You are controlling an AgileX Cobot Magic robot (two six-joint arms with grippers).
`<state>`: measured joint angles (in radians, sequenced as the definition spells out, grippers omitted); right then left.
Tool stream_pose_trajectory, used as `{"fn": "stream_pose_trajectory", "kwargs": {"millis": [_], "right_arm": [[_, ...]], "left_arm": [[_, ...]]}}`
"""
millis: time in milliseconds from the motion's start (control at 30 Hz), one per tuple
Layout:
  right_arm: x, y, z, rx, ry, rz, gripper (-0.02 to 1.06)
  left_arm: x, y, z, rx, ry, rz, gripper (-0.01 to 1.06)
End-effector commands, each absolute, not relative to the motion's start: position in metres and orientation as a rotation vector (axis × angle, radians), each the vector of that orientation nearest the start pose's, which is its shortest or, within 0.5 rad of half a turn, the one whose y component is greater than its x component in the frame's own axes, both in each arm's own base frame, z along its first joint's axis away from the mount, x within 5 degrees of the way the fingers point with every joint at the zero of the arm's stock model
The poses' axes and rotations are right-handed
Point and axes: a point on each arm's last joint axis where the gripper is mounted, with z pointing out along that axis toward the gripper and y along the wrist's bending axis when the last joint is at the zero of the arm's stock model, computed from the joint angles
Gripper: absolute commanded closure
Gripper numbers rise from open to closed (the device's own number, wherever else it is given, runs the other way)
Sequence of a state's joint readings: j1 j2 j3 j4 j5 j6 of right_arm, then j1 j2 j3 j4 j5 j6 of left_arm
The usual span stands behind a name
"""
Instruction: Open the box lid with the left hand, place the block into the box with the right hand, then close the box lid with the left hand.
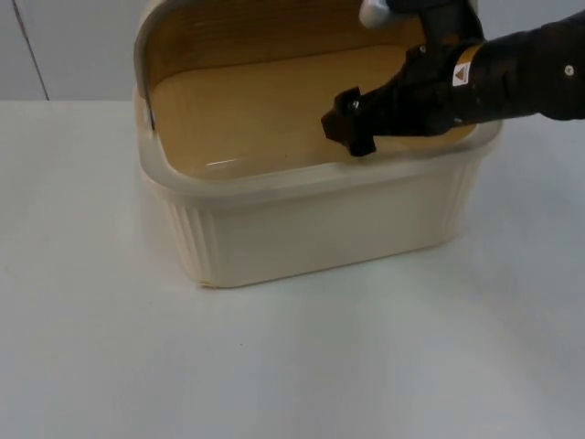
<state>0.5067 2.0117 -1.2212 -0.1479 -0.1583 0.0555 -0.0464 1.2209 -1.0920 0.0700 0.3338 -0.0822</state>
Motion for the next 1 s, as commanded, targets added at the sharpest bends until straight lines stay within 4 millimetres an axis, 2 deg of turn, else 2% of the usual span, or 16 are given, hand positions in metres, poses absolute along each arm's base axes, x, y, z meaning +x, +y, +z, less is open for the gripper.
{"fn": "stream_pose_trajectory", "kwargs": {"millis": [0,267,433,567,700,800,867,967], "right_arm": [[0.377,0.214,0.183,-0.648,2.055,0.259,0.00],[0.354,0.204,0.209,-0.695,2.233,0.184,0.00],[0.330,0.189,0.231,-0.693,2.409,0.134,0.00],[0.319,0.183,0.246,-0.685,2.456,0.125,0.00],[0.309,0.177,0.262,-0.671,2.468,0.131,0.00],[0.296,0.169,0.282,-0.658,2.434,0.141,0.00],[0.294,0.168,0.285,-0.655,2.426,0.144,0.00],[0.272,0.155,0.298,-0.645,2.384,0.156,0.00]], "left_arm": [[0.274,-0.010,0.380,0.012,1.946,-0.018,0.01],[0.275,-0.010,0.381,0.012,1.944,-0.018,0.01],[0.274,-0.011,0.380,0.004,1.946,-0.028,0.01],[0.274,-0.011,0.380,-0.005,1.946,-0.040,0.01],[0.274,-0.012,0.380,-0.017,1.947,-0.056,0.01],[0.274,-0.012,0.381,-0.017,1.945,-0.057,0.01],[0.274,-0.012,0.381,-0.017,1.945,-0.057,0.01],[0.274,-0.012,0.381,-0.017,1.945,-0.057,0.01]]}}
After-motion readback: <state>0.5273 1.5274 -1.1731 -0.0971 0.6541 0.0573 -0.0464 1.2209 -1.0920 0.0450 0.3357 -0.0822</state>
